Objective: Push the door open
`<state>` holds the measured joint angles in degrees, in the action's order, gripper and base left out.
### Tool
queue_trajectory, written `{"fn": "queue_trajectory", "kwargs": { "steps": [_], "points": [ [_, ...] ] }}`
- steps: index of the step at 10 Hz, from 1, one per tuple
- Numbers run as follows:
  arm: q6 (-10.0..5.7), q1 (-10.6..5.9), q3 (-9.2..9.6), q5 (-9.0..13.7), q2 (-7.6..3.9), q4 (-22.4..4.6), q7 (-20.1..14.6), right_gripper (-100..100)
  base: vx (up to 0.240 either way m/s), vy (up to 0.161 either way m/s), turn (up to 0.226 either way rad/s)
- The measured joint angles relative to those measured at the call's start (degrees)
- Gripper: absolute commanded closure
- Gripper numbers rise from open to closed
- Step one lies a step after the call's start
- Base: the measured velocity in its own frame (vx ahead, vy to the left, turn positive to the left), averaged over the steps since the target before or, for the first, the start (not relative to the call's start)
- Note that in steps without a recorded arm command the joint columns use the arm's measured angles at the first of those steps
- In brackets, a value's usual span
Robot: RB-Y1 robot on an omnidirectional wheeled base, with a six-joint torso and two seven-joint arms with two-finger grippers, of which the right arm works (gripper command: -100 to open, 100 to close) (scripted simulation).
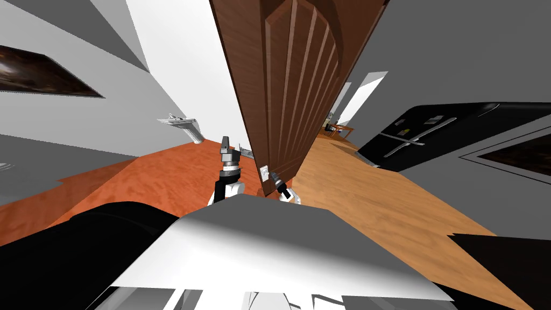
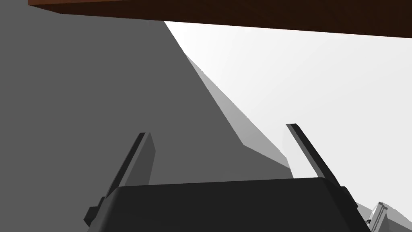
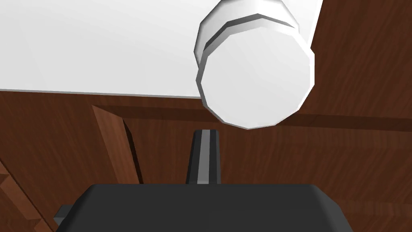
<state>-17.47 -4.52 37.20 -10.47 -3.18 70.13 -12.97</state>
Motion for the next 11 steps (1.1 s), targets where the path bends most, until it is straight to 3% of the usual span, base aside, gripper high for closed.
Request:
{"fn": "queue_trajectory", "kwargs": {
  "steps": [4,6,11],
  "points": [
    [0.59,1.34,1.82,-0.3,-0.11,2.0,-0.1,-100,-0.207,-0.146,-0.066],
    [0.91,2.54,3.22,-0.7,0.53,3.5,-0.2,-100,-0.156,-0.112,-0.036],
    [0.50,1.91,2.47,-0.6,0.11,2.4,0.2,-100,0.150,0.156,0.028]
  ]
}}
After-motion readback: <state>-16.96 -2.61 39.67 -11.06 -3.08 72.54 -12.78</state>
